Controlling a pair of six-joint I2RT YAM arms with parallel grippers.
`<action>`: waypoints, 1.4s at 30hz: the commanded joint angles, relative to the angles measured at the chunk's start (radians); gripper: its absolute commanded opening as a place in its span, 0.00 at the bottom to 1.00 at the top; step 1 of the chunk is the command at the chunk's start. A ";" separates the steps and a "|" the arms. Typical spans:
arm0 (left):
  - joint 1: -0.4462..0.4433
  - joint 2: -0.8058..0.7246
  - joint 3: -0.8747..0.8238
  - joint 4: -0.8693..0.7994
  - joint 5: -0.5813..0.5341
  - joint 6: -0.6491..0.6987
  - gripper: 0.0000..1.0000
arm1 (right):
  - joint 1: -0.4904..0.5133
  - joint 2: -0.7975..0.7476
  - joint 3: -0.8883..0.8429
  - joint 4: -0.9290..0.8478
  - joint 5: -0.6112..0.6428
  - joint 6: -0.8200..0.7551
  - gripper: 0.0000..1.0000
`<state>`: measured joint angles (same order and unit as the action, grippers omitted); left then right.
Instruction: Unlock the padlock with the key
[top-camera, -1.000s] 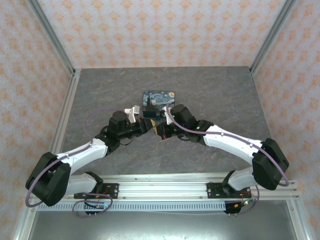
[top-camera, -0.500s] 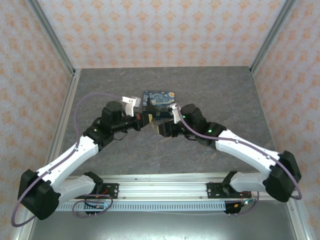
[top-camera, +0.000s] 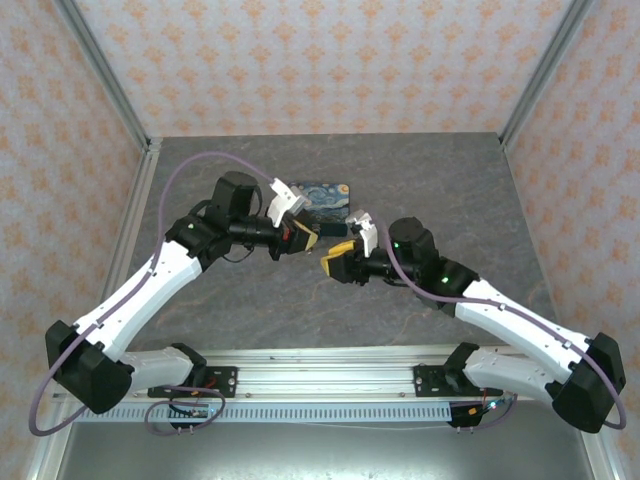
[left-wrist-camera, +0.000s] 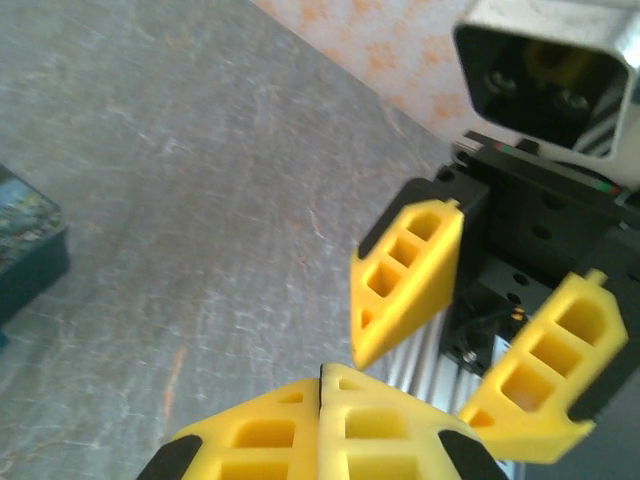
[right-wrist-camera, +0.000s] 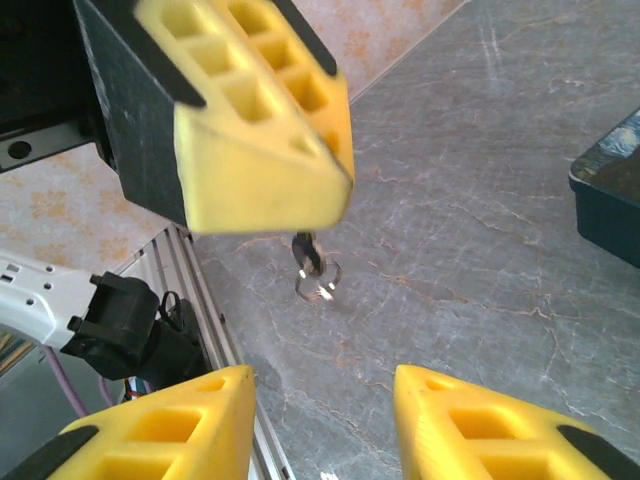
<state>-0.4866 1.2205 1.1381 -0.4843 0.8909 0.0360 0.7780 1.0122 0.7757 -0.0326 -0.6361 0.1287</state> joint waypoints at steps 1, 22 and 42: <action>-0.002 -0.023 0.028 -0.035 0.099 0.051 0.00 | 0.000 -0.029 0.005 0.093 -0.056 -0.017 0.39; -0.003 -0.067 0.028 0.025 0.192 0.017 0.00 | 0.001 0.031 -0.017 0.255 -0.195 0.107 0.30; -0.002 -0.040 0.042 0.025 0.238 -0.005 0.00 | 0.004 0.078 -0.002 0.276 -0.239 0.118 0.00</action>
<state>-0.4862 1.1774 1.1385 -0.4828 1.0855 0.0502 0.7788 1.0801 0.7692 0.1951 -0.8570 0.2432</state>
